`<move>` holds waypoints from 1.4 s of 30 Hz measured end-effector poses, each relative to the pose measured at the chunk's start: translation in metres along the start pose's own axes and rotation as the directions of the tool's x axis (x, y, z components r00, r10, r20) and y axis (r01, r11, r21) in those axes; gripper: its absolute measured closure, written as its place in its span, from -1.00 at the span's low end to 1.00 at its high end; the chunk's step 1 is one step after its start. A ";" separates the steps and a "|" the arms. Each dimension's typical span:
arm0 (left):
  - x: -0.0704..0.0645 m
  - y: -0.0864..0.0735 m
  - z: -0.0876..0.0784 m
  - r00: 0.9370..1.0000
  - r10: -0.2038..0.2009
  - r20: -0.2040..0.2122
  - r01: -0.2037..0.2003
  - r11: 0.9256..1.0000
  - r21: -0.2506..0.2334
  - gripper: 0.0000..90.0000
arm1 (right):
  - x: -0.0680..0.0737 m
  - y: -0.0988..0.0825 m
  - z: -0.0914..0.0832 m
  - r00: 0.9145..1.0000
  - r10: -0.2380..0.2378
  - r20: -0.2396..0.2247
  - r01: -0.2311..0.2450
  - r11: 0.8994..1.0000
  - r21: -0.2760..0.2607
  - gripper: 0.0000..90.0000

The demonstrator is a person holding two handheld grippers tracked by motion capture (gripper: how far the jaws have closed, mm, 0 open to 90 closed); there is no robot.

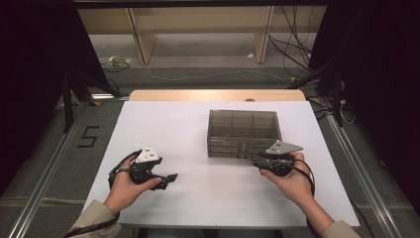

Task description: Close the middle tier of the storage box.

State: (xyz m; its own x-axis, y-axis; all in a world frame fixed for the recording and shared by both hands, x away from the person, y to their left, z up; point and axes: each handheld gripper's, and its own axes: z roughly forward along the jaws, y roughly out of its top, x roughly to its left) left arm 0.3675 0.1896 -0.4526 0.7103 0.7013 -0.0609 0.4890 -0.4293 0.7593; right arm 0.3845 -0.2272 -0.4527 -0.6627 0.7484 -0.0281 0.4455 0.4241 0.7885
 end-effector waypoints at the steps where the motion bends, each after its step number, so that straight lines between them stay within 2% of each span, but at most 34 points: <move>1: 0.000 -0.001 0.000 1.000 -0.001 -0.001 0.001 1.000 -0.001 -0.65 | 0.001 -0.001 -0.001 1.000 0.000 -0.013 0.000 1.000 -0.001 0.25; 4: 0.001 -0.002 -0.003 1.000 -0.012 -0.004 0.012 1.000 -0.005 -0.65 | 0.005 -0.002 -0.004 0.999 -0.009 -0.042 0.009 1.000 -0.011 0.16; 11: 0.002 -0.004 -0.004 1.000 -0.017 -0.005 0.017 1.000 -0.001 -0.66 | 0.007 -0.007 -0.010 0.995 0.006 -0.101 -0.008 1.000 -0.014 -0.09; 18: 0.002 -0.005 -0.005 1.000 -0.018 -0.005 0.018 1.000 0.002 -0.66 | 0.009 -0.013 -0.018 0.991 0.026 -0.128 -0.030 0.999 -0.031 -0.23; 29: 0.002 -0.007 -0.006 1.000 -0.019 -0.004 0.019 1.000 0.004 -0.65 | 0.009 -0.022 -0.028 0.990 0.024 -0.141 -0.028 0.999 -0.020 -0.31; 42: 0.003 -0.008 -0.007 1.000 -0.017 -0.007 0.017 1.000 0.010 -0.65 | 0.012 -0.031 -0.035 0.987 0.021 -0.156 -0.022 1.000 0.001 -0.30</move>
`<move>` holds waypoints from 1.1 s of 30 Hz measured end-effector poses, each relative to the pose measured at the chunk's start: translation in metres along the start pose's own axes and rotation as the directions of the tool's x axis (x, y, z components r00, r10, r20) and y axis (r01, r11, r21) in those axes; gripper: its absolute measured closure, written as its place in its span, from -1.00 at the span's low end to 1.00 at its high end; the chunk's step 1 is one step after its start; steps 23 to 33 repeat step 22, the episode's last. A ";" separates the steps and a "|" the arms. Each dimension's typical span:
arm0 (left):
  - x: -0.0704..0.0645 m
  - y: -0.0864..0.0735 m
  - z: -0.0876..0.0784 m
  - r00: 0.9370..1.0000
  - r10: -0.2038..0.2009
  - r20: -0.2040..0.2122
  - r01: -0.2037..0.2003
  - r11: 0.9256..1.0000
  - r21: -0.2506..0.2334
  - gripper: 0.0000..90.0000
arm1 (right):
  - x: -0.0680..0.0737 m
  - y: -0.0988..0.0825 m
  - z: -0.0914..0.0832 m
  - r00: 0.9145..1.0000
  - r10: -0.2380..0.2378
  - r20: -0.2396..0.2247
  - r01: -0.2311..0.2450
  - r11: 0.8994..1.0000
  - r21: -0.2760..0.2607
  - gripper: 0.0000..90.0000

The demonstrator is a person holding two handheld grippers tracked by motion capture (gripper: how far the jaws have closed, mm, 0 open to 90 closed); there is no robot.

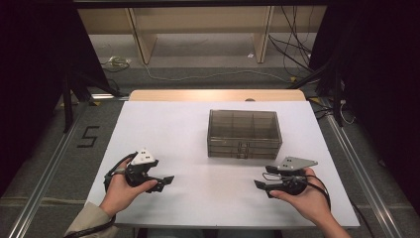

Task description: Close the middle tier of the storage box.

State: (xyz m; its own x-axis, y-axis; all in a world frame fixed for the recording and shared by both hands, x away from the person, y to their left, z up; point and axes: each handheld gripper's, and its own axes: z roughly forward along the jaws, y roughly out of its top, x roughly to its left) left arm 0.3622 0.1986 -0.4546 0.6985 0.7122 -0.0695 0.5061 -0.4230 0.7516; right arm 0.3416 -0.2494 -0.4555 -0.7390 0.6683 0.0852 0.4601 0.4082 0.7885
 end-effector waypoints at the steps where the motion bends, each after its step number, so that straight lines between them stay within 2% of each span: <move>1: 0.000 0.000 0.000 1.000 0.000 0.001 0.000 1.000 0.000 -0.66 | 0.000 -0.001 0.000 1.000 -0.001 -0.001 0.001 1.000 0.003 -0.30; 6: 0.000 0.000 0.000 1.000 -0.001 0.002 0.001 1.000 0.003 -0.66 | 0.001 -0.004 -0.001 1.000 -0.001 -0.006 0.001 1.000 0.027 -0.29; 12: 0.000 0.000 0.001 1.000 0.001 0.004 -0.001 1.000 0.008 -0.65 | 0.002 -0.009 0.001 1.000 -0.005 -0.024 0.007 0.997 0.082 -0.28; 33: 0.001 -0.001 0.002 1.000 0.001 0.004 -0.001 1.000 0.015 -0.66 | 0.003 -0.008 0.001 0.999 -0.004 -0.035 0.007 0.997 0.072 -0.27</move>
